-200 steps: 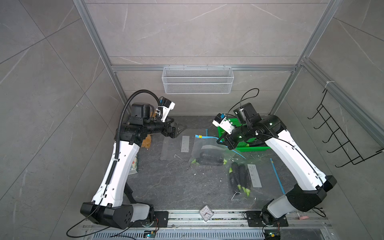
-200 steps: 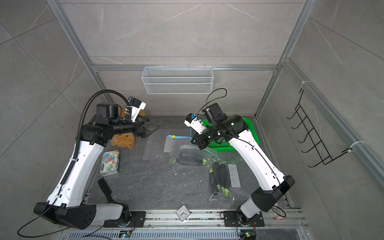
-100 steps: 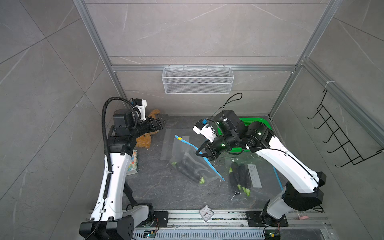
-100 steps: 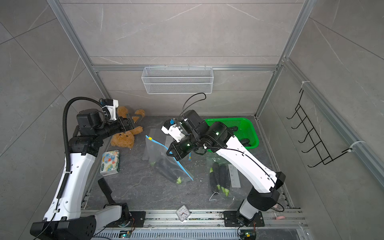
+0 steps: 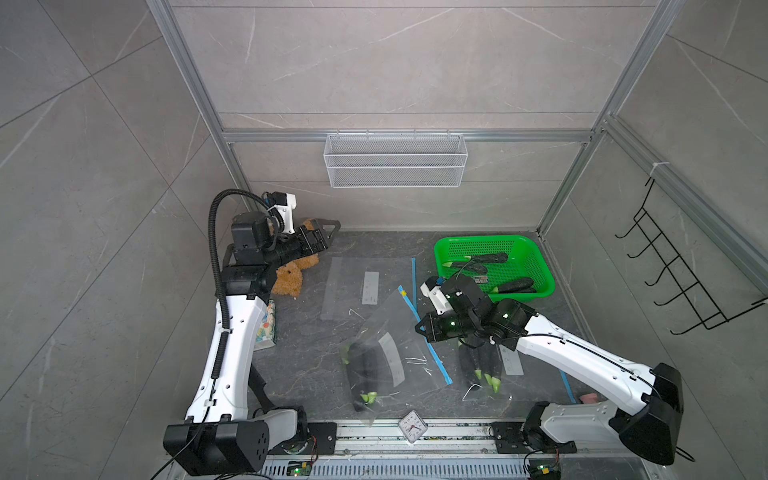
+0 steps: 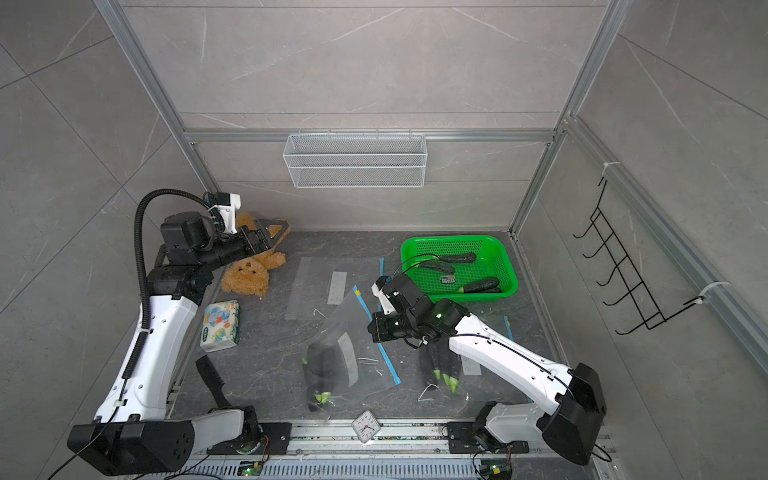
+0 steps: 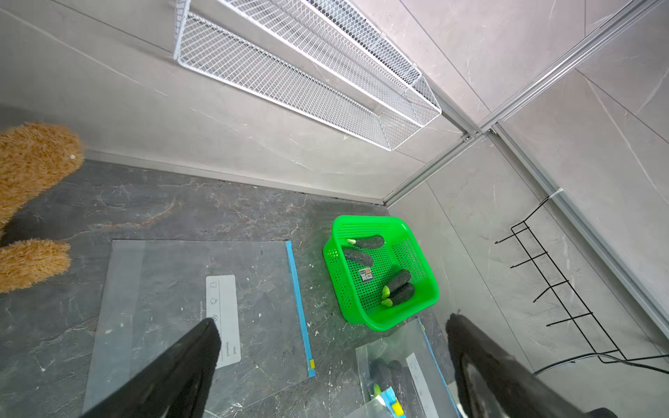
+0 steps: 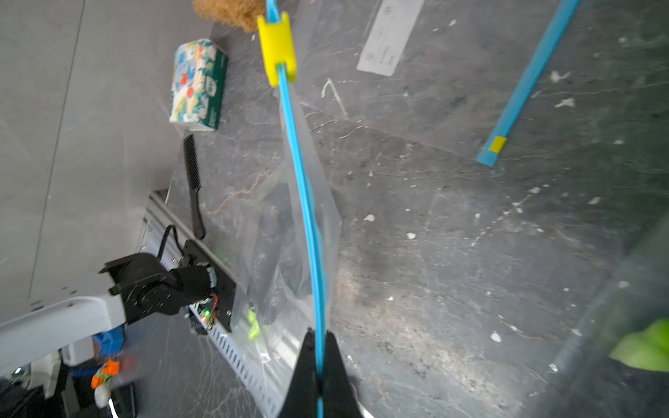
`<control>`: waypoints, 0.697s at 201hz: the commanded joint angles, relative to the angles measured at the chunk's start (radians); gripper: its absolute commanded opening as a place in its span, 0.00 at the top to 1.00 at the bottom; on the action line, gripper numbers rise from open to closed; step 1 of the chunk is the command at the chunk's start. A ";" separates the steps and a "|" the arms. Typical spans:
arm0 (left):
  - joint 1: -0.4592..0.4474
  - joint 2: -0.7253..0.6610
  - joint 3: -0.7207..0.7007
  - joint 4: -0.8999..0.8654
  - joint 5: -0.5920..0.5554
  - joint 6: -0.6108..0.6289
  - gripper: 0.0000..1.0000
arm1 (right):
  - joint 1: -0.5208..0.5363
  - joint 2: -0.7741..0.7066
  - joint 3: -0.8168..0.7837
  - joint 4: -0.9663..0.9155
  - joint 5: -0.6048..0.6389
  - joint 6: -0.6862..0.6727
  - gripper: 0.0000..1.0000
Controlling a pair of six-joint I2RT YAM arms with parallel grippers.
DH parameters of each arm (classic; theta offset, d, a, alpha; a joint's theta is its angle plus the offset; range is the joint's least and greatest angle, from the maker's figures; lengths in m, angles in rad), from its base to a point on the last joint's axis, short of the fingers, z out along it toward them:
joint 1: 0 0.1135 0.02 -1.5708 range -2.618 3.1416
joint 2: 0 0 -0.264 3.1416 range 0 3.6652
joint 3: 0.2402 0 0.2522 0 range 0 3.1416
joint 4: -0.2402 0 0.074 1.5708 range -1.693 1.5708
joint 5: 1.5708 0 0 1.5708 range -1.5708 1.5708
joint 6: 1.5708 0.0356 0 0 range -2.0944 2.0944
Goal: Place the eggplant in a zip-top bag and seal the zipper
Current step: Place the zipper food storage bag at the center of the board.
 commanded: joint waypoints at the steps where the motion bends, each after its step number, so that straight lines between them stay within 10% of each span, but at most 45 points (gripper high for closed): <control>1: 0.004 0.001 -0.003 0.046 0.051 -0.008 0.00 | -0.008 -0.057 -0.063 0.106 0.094 0.049 1.00; 140: 0.002 -0.026 -0.107 -0.003 0.045 0.062 0.00 | -0.216 -0.224 -0.357 0.032 0.105 0.056 1.00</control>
